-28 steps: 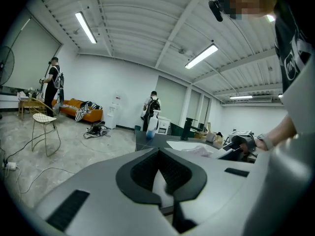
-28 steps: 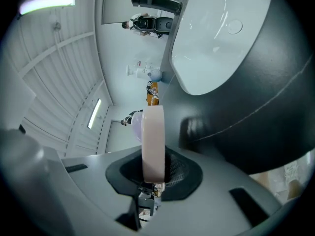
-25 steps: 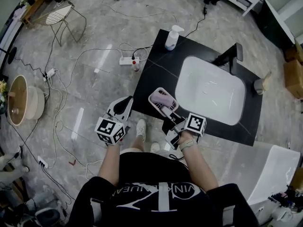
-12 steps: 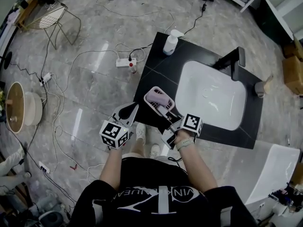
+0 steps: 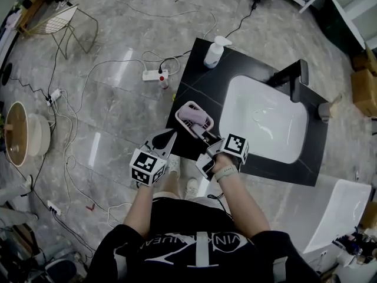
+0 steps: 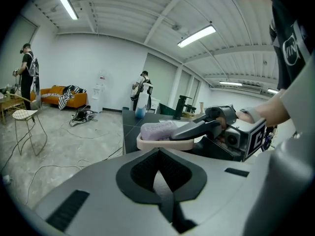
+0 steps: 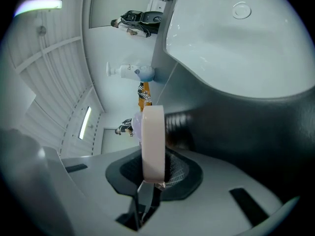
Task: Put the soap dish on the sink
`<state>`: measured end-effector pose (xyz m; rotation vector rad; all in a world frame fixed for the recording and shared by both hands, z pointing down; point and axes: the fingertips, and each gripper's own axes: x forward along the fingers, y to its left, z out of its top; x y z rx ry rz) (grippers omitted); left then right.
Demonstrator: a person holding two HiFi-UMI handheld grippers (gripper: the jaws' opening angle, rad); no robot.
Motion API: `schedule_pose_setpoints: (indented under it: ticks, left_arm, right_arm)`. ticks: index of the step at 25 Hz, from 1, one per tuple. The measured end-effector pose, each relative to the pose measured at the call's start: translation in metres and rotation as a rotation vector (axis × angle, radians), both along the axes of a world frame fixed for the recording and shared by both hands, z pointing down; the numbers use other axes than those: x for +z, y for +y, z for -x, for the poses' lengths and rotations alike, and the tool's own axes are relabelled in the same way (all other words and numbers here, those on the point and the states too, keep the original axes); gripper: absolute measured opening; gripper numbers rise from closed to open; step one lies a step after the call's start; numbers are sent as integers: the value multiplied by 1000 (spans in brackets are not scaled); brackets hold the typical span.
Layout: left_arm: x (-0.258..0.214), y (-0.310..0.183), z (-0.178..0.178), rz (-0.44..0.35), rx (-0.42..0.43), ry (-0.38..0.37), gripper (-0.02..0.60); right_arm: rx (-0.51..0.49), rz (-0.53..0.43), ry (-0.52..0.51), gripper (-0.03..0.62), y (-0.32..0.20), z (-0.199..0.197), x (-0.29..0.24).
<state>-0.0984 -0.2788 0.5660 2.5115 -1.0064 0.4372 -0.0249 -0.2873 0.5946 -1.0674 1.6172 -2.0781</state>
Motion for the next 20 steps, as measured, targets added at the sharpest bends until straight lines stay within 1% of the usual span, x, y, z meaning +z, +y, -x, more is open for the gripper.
schedule_pose_setpoints:
  ticks: [3,6,9,12,15,20]
  left_arm:
    - [4,1,-4,15,32,-23,14]
    - [1,0,-8,33,58,-14,15]
    - [0,1,-16,55,94,-7,14]
    - [3,4,-22,86,120,-13,14]
    - [4,7,-27,111,150,-18,15]
    - [7,15,-38,163,229,-38,15]
  right_arm:
    - [-2,5,-7,60,-5,3,4]
    - [5,0,-26,60,-10,6,5]
    - [18,23,-33,60,-11,7,5]
    - [25,19,-52,60,-12,7,11]
    - [25,22,-42,61,-13,7,12]
    - [17,29,-32,71,-12,9,8]
